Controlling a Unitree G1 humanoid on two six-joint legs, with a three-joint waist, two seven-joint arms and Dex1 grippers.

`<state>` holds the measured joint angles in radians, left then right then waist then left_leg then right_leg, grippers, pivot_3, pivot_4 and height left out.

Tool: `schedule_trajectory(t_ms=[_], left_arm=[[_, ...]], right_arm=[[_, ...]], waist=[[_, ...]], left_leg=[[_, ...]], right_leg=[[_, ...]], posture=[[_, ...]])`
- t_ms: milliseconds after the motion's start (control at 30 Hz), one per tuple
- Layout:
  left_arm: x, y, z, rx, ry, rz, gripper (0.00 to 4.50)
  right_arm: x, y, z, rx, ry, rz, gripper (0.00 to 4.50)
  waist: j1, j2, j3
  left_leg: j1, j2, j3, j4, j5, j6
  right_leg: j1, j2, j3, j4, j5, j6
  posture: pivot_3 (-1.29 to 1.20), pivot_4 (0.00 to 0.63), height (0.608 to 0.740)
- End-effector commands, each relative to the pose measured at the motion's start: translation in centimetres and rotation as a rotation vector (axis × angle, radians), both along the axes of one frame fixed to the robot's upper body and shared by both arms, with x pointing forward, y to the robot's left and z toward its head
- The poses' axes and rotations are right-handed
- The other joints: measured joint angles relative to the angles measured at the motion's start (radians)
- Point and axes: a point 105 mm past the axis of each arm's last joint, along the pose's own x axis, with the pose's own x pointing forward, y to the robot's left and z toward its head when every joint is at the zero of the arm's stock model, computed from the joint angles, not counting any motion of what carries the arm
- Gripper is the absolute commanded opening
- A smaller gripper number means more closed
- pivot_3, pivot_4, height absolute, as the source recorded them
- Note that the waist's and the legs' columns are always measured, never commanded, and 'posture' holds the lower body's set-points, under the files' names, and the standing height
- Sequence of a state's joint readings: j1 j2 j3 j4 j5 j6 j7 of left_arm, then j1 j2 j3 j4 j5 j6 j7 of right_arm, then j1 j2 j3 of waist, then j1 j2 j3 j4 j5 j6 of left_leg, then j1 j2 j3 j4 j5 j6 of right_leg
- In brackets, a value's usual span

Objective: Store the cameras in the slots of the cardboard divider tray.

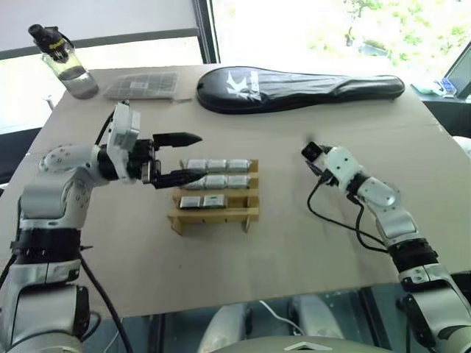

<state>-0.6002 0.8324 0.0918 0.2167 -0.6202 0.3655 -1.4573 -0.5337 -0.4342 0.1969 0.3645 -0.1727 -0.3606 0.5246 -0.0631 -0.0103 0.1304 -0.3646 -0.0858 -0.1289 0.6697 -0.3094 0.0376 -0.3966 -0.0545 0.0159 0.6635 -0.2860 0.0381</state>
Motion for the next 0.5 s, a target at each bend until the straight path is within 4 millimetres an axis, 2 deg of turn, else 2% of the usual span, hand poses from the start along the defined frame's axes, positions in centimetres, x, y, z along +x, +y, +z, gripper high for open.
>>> schedule_trajectory(t_ms=[33,100,233,500], left_arm=[[0.1,-0.9,0.8,-0.041,0.002,-0.112,4.50],[0.8,-1.6,0.6,-0.050,0.008,-0.146,4.50],[1.9,-2.9,0.3,-0.045,-0.015,-0.173,4.50],[2.8,-4.1,0.3,-0.051,0.003,-0.193,4.50]], right_arm=[[-1.3,3.0,4.0,-0.137,-0.271,0.162,1.86],[-2.2,4.8,4.7,-0.238,-0.398,0.251,1.86],[-3.1,6.8,6.0,-0.314,-0.555,0.325,1.86],[-4.7,9.2,6.7,-0.330,-0.670,0.408,1.86]], waist=[[-0.006,0.000,0.000],[-0.007,0.000,0.000],[-0.009,-0.001,-0.001],[-0.009,-0.001,-0.001]], left_leg=[[0.000,0.000,0.000,0.000,0.000,0.000],[0.000,0.000,-0.001,0.000,0.000,0.000],[0.000,0.000,-0.002,0.002,0.000,-0.001],[0.000,-0.002,-0.004,0.003,0.000,-0.001]], right_leg=[[0.000,0.000,0.000,0.000,0.000,0.000],[0.000,0.000,-0.001,0.000,0.000,0.000],[0.000,0.001,-0.001,0.000,0.000,0.000],[-0.002,0.000,-0.001,0.000,0.000,0.000]], posture=[[0.00,0.150,0.740],[0.00,0.150,0.740],[0.00,0.150,0.740],[0.00,0.150,0.740]])
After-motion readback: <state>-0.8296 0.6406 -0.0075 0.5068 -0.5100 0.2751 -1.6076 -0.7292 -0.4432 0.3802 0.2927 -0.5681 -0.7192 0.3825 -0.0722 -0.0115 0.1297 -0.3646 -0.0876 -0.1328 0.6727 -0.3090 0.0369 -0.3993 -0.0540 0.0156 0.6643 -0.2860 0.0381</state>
